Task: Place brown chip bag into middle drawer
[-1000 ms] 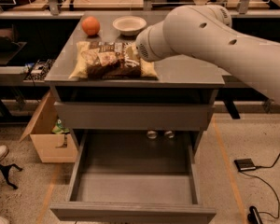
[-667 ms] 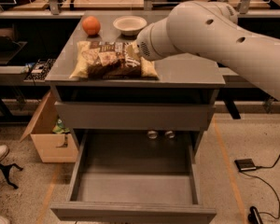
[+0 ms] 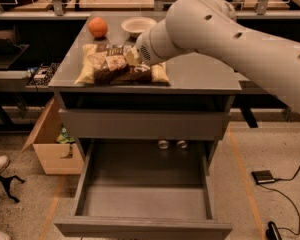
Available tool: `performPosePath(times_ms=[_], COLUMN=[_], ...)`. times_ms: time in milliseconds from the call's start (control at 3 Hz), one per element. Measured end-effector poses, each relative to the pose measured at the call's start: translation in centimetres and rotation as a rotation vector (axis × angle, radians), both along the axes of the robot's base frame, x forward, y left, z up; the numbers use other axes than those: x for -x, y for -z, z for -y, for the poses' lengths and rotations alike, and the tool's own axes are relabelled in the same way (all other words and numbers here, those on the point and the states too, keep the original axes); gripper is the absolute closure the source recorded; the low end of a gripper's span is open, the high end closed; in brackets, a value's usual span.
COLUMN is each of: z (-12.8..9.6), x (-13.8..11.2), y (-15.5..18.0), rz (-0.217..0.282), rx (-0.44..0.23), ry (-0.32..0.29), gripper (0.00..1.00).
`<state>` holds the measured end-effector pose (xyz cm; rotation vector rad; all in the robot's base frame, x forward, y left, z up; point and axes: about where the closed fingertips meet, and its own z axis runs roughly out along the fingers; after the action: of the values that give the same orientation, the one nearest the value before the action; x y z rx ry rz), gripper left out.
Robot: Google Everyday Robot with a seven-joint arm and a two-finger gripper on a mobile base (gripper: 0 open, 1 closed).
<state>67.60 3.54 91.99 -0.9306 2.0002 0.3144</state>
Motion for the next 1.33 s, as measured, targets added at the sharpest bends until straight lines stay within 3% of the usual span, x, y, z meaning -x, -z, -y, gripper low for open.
performPosePath(times_ms=[333, 667, 1333], z=[-0.9, -1.3, -2.8], x=[-1.0, -2.0, -3.8], y=[1.2, 2.5, 4.9], rz=[-0.024, -0.043, -0.081], rx=[0.021, 0.016, 0.003], ry=[-0.021, -0.028, -0.057], gripper=[0.14, 0.00, 0.00])
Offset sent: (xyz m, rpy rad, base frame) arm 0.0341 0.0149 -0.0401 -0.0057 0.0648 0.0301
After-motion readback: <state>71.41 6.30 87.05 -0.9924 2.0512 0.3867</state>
